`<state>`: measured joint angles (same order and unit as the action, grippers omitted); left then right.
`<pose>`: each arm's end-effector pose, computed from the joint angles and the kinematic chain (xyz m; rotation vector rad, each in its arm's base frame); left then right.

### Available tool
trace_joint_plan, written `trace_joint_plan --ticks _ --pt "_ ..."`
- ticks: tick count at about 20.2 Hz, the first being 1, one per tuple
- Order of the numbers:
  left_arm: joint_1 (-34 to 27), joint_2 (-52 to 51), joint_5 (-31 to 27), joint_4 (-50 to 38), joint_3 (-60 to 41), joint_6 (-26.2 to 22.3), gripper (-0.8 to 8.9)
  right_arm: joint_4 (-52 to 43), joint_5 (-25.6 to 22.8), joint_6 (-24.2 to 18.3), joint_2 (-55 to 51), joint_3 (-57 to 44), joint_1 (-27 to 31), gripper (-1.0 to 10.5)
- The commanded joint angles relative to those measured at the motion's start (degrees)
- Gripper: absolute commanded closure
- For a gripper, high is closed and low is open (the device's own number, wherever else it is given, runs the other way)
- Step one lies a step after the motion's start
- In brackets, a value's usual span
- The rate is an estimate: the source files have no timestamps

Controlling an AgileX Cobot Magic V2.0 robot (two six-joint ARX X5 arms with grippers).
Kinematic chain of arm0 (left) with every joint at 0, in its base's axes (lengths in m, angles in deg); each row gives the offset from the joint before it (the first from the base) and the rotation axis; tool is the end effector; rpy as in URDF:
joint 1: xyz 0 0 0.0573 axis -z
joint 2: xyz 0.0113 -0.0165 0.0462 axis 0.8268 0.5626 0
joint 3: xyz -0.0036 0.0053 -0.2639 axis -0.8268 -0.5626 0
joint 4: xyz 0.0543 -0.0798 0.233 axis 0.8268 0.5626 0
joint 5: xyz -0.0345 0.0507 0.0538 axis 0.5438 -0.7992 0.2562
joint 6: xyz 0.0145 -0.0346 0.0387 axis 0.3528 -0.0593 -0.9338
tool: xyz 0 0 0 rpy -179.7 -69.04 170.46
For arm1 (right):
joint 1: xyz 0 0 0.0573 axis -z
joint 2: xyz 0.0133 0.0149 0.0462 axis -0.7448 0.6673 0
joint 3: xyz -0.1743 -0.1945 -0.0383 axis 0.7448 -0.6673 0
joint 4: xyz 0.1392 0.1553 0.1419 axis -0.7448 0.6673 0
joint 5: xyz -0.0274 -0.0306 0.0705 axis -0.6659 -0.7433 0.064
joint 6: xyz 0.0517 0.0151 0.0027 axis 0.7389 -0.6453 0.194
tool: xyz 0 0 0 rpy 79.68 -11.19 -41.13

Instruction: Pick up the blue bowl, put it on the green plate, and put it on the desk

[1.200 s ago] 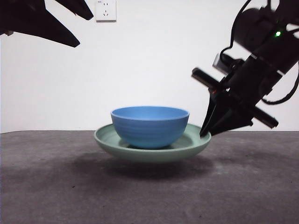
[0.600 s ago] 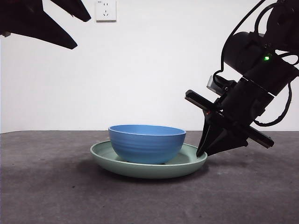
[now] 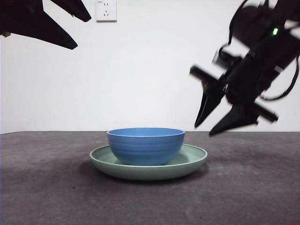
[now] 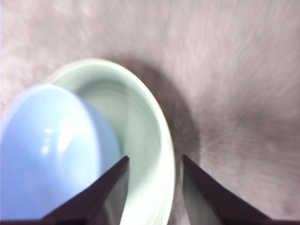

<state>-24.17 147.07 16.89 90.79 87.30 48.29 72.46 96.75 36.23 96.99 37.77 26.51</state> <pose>0.1592 -0.1158 0.2963 -0.0569 0.8719 -1.0181 0.2843 0.1224 0.1931 0.4441 0.9556 0.4299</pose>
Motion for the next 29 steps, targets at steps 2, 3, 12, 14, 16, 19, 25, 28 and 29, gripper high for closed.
trace_joint_plan --ticks 2,3,12,14,16,19,25,28,29 --pt "0.4 0.2 0.3 -0.4 0.6 -0.3 5.92 5.5 -0.9 -6.2 -7.9 1.1 -0.2 7.7" --pt "0.4 0.2 0.3 -0.4 0.6 -0.3 5.92 7.8 -0.9 -8.0 -11.0 1.1 -0.2 7.7" --pt "0.4 0.2 0.3 -0.5 0.6 -0.5 5.92 33.2 7.3 -20.8 -34.8 1.1 -0.6 7.7" --pt "0.4 0.2 0.3 -0.5 0.6 -0.5 5.92 38.6 9.4 -23.2 -37.4 1.1 -1.3 7.7" --pt "0.4 0.2 0.3 -0.5 0.6 -0.5 5.92 42.4 9.6 -24.0 -38.9 1.1 -2.0 7.7" --pt "0.4 0.2 0.3 -0.5 0.6 -0.5 5.92 43.1 9.7 -24.4 -39.4 1.1 -2.7 7.7" --pt "0.4 0.2 0.3 -0.5 0.6 -0.5 5.93 42.8 9.6 -24.4 -39.3 1.1 -2.7 7.7" --pt "0.4 0.2 0.3 -0.3 0.6 -0.5 5.93 42.8 9.6 -24.5 -39.3 1.1 -2.7 7.7" --pt "0.4 0.2 0.3 -0.3 0.6 -0.5 5.97 42.8 9.6 -24.5 -39.3 1.1 -2.7 7.7"
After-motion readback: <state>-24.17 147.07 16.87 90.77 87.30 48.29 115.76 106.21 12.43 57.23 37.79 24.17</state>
